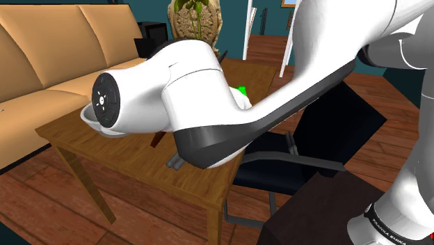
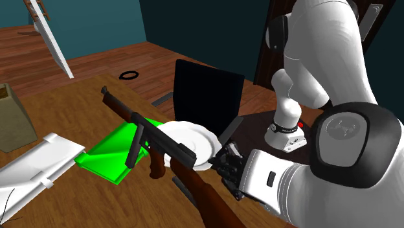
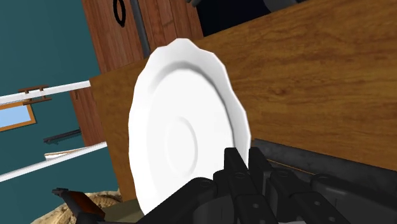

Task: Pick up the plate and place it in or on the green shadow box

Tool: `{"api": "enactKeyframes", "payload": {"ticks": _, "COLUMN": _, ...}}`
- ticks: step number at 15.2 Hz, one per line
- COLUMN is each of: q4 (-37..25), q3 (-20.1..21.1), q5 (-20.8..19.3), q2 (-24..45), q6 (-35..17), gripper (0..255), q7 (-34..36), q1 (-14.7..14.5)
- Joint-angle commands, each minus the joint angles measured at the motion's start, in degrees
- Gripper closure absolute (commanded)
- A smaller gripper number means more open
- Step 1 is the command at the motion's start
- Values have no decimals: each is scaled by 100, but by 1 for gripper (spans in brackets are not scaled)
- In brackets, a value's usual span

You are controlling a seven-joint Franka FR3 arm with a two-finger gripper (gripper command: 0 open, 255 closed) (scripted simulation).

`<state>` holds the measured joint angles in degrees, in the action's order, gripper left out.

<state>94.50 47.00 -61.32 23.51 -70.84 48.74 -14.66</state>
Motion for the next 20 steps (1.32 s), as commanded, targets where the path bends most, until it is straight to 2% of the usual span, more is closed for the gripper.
{"api": "enactKeyframes", "payload": {"ticks": 1, "q4": -50, "q3": 19, "q5": 19, "q2": -79, "q6": 56, "gripper": 255, "q7": -94, "q1": 10}}
{"api": "enactKeyframes", "payload": {"ticks": 8, "q4": -367, "q3": 46, "q5": 9, "q2": -217, "q6": 298, "gripper": 255, "q7": -441, "q1": -27}}
{"api": "enactKeyframes", "payload": {"ticks": 14, "q4": -404, "q3": -210, "q5": -308, "q2": -232, "q6": -296, "gripper": 255, "q7": -992, "q1": 522}}
{"api": "enactKeyframes", "payload": {"ticks": 20, "q4": -738, "q3": -498, "q5": -683, "q2": -13, "q6": -791, "gripper": 255, "q7": -1527, "q1": 921}}
